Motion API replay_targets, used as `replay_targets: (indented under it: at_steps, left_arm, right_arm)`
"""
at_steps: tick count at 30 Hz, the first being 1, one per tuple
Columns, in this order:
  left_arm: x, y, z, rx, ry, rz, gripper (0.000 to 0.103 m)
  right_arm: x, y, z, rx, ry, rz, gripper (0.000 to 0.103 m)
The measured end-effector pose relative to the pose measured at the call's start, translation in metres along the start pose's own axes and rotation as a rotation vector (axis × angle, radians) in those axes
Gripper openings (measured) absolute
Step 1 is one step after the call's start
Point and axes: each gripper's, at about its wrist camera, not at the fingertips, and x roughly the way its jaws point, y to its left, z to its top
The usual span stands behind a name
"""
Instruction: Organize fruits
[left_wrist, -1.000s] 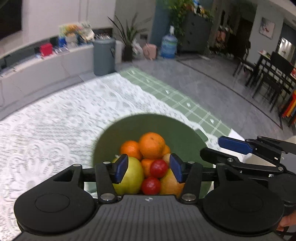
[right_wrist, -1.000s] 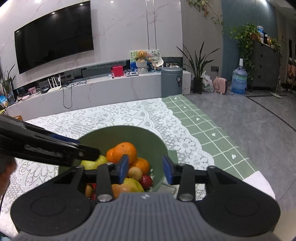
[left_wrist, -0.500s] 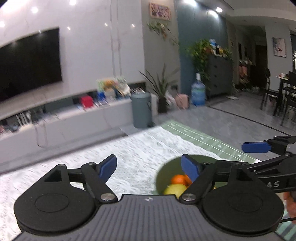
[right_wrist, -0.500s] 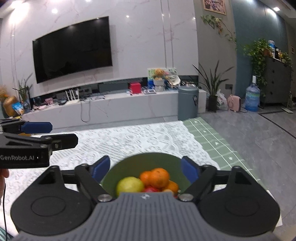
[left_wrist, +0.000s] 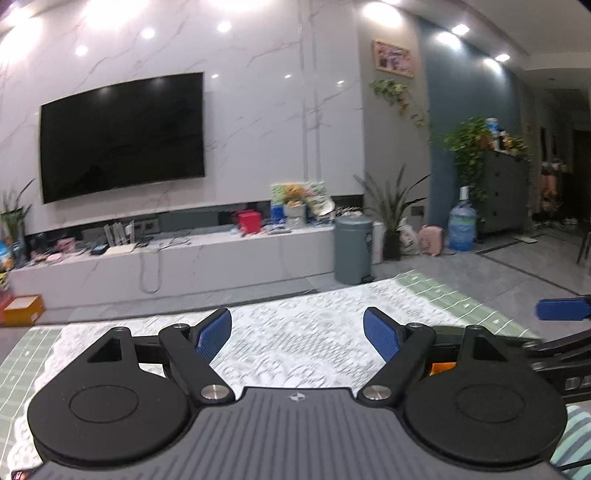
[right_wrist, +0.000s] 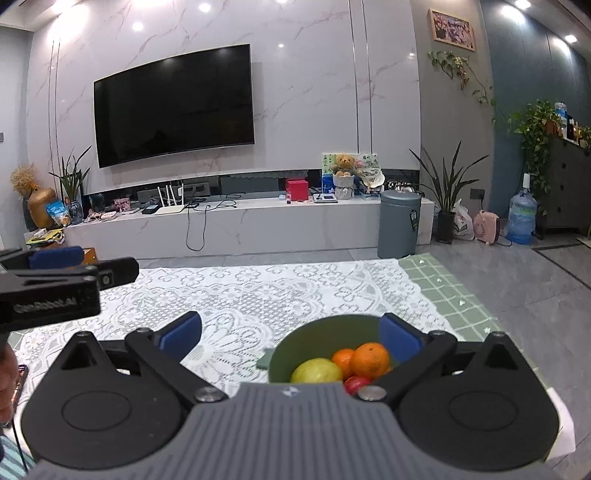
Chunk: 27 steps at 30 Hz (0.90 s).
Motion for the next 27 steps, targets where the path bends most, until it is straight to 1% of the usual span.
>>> replay_targets:
  at_steps: [1, 3, 5, 8, 12, 14, 16, 21, 27]
  left_arm:
    - [0.002, 0.001, -0.003, 0.003, 0.020, 0.018, 0.103]
    - [0.005, 0.003, -0.010, 0.007, 0.055, 0.035, 0.103]
    - [0.005, 0.007, -0.017, -0.014, 0.050, 0.035, 0.103]
    - [-0.001, 0.008, -0.025, -0.018, 0.036, 0.010, 0.103]
    - [-0.003, 0.005, -0.034, 0.003, 0.065, 0.037, 0.103]
    - [-0.005, 0.005, -0.042, 0.006, 0.081, 0.031, 0.103]
    - [-0.004, 0.003, -0.044, 0.005, 0.104, 0.023, 0.103]
    - [0.000, -0.001, -0.049, 0.009, 0.172, 0.031, 0.103]
    - [0.008, -0.008, -0.060, 0.032, 0.259, 0.029, 0.103]
  right_arm:
    - [-0.001, 0.001, -0.003, 0.004, 0.010, -0.007, 0.099]
    - [-0.001, 0.004, -0.009, 0.006, 0.025, -0.031, 0.099]
    - [-0.001, 0.007, -0.015, 0.002, 0.038, -0.055, 0.099]
    - [-0.001, 0.011, -0.023, -0.013, 0.054, -0.078, 0.099]
    - [-0.001, 0.012, -0.032, -0.030, 0.052, -0.115, 0.099]
    - [0.000, 0.011, -0.036, -0.032, 0.057, -0.132, 0.099]
    - [0.002, 0.010, -0.041, -0.031, 0.069, -0.148, 0.099]
    - [0.010, 0.009, -0.045, -0.051, 0.092, -0.196, 0.099]
    - [0.018, 0.002, -0.053, -0.029, 0.150, -0.178, 0.099]
